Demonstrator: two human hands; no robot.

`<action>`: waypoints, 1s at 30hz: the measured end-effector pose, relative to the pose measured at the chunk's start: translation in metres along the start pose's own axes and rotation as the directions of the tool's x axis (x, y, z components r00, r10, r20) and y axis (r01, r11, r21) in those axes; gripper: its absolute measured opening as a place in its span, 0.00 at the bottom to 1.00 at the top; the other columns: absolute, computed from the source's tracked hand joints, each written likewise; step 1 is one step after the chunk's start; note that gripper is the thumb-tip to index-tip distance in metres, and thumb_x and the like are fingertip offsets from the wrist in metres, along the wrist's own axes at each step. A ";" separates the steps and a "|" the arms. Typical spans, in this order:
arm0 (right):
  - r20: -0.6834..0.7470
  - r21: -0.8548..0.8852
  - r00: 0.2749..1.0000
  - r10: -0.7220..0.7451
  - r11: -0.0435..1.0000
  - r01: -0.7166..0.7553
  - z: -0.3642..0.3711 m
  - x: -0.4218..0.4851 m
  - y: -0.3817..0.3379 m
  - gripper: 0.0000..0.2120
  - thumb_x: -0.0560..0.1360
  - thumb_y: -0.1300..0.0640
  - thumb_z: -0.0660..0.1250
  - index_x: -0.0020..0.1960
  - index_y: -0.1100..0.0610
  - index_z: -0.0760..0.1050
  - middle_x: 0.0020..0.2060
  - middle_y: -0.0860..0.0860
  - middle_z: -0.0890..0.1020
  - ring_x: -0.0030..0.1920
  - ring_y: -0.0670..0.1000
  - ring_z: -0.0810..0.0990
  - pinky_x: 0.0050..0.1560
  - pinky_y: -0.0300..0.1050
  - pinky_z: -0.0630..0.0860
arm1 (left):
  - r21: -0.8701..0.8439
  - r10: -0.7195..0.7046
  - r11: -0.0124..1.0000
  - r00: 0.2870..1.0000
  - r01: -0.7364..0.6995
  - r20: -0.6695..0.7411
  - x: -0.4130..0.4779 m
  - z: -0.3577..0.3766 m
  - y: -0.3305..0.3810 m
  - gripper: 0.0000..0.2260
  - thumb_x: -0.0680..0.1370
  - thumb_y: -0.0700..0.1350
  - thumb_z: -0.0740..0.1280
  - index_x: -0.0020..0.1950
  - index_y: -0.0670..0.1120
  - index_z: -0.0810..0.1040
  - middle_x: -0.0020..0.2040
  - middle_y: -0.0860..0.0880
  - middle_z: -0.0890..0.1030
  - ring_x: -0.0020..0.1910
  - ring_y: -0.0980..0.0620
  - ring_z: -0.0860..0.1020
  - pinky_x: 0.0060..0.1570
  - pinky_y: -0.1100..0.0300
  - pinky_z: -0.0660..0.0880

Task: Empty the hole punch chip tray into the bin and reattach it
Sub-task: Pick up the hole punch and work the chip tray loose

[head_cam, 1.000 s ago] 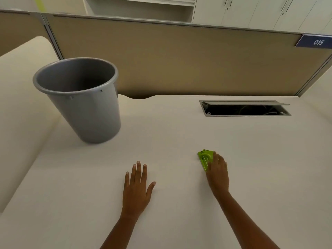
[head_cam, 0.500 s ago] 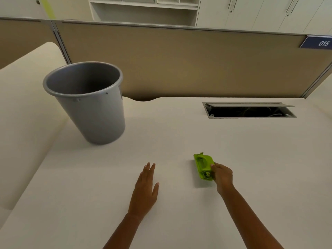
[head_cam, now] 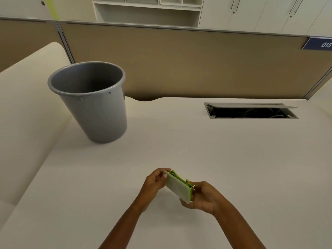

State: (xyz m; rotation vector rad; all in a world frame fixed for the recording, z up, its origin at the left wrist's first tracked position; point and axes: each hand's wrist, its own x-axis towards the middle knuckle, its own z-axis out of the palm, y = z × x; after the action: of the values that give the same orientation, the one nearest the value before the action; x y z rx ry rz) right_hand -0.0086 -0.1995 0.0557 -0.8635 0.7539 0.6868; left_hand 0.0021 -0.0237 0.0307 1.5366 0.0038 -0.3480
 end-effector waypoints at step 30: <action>0.197 -0.630 0.597 -0.778 0.366 0.685 0.025 -0.015 0.015 0.09 0.76 0.55 0.63 0.55 0.51 0.75 0.50 0.46 0.81 0.50 0.45 0.81 0.44 0.27 0.75 | -0.781 -0.340 0.581 0.940 0.229 0.022 0.002 0.023 0.028 0.16 0.81 0.48 0.53 0.60 0.39 0.71 0.52 0.38 0.76 0.49 0.44 0.77 0.43 0.53 0.80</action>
State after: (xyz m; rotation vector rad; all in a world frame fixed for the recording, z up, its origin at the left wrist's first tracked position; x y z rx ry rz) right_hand -0.0206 -0.1742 0.0725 -1.7849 0.1204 0.0183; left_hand 0.0056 -0.0465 0.0583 0.6645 0.4669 -0.4278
